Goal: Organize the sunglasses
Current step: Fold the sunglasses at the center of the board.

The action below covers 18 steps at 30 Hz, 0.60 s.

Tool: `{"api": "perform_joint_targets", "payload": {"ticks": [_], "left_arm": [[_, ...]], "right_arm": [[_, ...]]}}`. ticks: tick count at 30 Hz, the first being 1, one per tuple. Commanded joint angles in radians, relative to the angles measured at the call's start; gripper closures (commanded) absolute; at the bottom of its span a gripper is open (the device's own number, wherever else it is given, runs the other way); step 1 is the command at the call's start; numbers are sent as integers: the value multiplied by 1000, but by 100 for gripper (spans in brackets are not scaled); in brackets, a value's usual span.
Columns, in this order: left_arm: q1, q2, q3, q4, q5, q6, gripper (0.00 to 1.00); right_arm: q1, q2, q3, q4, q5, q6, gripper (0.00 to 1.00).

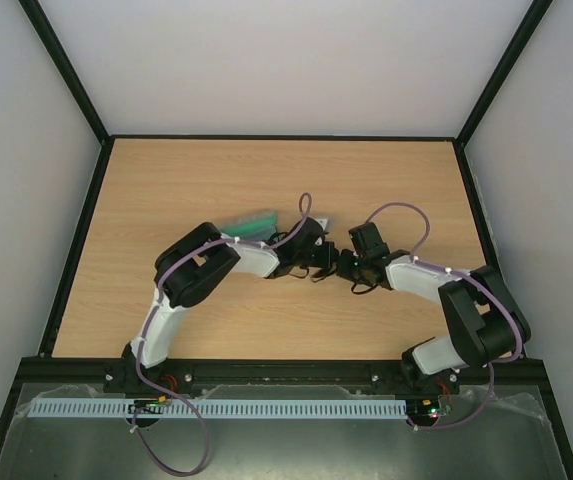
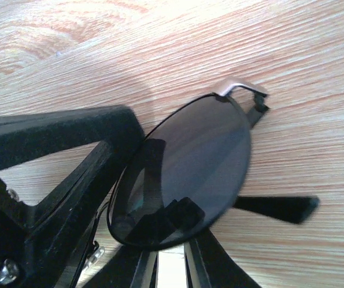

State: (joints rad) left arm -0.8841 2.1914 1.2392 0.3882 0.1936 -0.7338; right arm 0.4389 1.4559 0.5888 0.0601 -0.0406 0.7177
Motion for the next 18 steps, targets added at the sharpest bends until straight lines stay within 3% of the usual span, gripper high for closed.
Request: {"api": "perform_joint_targets", "payload": {"ticks": [1,9,18], "left_arm": [[-15,2,-108,-155,42,-1,98],[15,-102,-289,-82,65,-13,97],[33,-255,-425,-82,38,-5,97]], "right_arm": [[-3,-40,53,-96,57,-25,86],[-3,-32,172,-186,76,-70,85],[-3,-51,168,-236,87,-114,85]]}}
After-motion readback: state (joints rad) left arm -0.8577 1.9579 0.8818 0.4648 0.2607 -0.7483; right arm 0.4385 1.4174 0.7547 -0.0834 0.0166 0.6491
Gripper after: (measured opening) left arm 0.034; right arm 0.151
